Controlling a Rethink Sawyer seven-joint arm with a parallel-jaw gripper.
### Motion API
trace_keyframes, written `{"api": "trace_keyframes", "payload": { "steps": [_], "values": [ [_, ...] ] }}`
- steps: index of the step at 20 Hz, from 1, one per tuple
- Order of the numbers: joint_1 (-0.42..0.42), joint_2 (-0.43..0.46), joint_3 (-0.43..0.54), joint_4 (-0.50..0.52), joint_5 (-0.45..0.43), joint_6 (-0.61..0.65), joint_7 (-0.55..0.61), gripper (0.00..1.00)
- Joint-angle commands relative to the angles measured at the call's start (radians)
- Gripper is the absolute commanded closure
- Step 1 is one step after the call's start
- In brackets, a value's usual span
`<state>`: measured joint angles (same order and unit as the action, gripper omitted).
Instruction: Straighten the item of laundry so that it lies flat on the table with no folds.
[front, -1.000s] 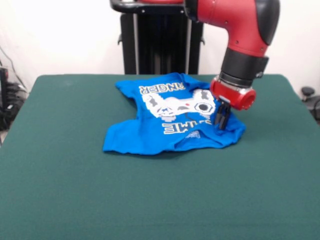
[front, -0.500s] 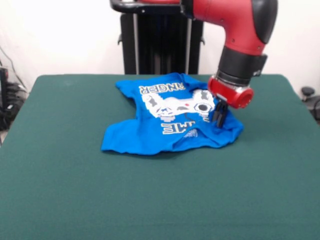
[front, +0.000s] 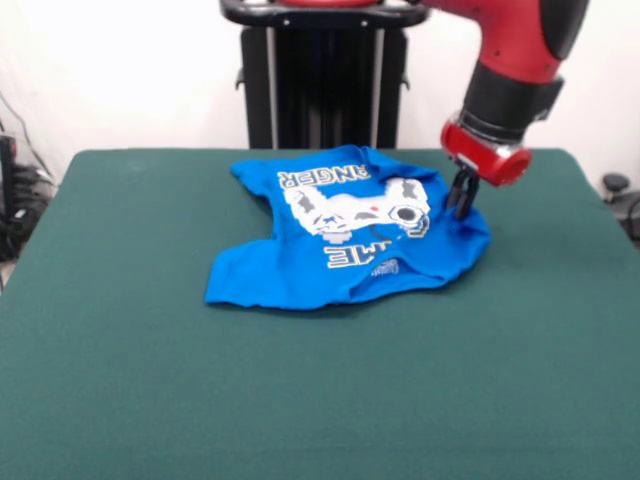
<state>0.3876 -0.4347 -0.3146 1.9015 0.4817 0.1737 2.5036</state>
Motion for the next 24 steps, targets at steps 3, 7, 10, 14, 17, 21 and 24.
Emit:
{"api": "trace_keyframes", "payload": {
  "steps": [3, 7, 10, 14, 17, 21, 24],
  "values": [
    [0.012, 0.052, 0.034, -0.055, 0.084, 0.037, 0.219, 1.00],
    [0.034, 0.069, 0.013, -0.066, 0.098, 0.046, 0.230, 1.00],
    [0.033, 0.114, 0.042, -0.082, 0.129, 0.003, 0.247, 1.00],
    [0.068, 0.132, 0.037, -0.106, 0.186, 0.080, 0.306, 1.00],
    [0.141, 0.142, -0.038, -0.152, 0.219, 0.229, 0.398, 1.00],
    [0.195, 0.146, -0.112, -0.191, 0.230, 0.354, 0.474, 1.00],
    [0.220, 0.142, -0.144, -0.216, 0.230, 0.412, 0.511, 1.00]
  ]
}}
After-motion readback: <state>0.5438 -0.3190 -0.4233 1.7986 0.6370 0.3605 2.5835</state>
